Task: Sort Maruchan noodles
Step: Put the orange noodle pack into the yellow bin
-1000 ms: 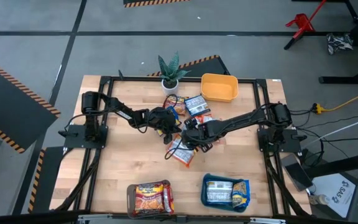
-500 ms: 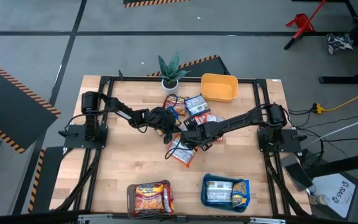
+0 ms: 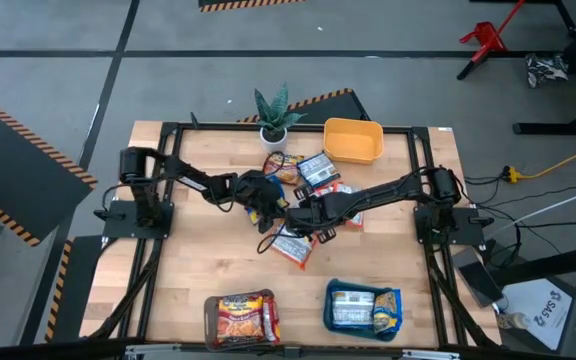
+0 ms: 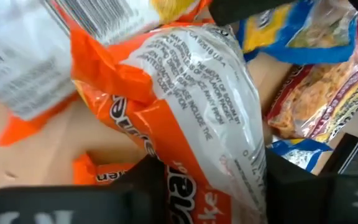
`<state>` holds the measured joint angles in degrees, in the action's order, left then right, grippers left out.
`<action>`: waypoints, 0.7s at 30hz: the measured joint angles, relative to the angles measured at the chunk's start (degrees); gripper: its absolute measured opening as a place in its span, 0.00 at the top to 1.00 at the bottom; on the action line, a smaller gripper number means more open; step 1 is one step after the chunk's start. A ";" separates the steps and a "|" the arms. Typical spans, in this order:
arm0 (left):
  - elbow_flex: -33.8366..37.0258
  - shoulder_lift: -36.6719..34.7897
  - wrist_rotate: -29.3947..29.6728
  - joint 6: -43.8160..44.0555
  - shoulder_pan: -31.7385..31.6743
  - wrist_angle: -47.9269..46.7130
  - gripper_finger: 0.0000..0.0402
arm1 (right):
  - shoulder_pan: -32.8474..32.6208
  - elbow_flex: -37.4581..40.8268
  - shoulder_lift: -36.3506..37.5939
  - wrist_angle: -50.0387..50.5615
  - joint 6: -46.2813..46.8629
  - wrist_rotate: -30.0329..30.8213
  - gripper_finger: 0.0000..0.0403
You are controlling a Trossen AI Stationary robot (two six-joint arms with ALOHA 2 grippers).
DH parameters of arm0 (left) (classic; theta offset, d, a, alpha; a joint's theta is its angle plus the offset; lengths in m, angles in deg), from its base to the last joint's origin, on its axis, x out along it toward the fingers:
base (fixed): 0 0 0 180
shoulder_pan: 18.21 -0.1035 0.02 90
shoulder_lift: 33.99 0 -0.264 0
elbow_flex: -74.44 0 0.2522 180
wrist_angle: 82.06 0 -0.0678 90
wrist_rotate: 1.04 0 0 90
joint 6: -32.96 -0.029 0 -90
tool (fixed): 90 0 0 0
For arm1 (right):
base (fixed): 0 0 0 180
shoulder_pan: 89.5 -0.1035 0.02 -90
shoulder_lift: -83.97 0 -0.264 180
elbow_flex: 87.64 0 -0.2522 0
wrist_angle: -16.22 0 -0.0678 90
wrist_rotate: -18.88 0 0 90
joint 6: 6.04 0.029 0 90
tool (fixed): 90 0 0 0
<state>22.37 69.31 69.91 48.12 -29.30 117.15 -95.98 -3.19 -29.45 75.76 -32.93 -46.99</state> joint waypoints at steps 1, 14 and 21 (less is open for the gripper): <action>0.00 -1.58 -0.22 0.04 0.00 -1.04 1.00 | 0.00 -1.11 0.00 0.98 0.55 -0.60 0.72; -0.13 -24.05 0.02 -0.52 0.00 -16.94 1.00 | 4.72 -10.31 6.70 16.08 9.06 -12.17 0.71; -0.24 -31.70 0.28 -0.55 0.00 -17.78 1.00 | 15.68 -10.33 18.64 23.43 10.43 -9.22 0.69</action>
<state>22.13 37.61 70.20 47.57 -29.30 99.38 -80.30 -13.52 -10.81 99.19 -22.50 -56.20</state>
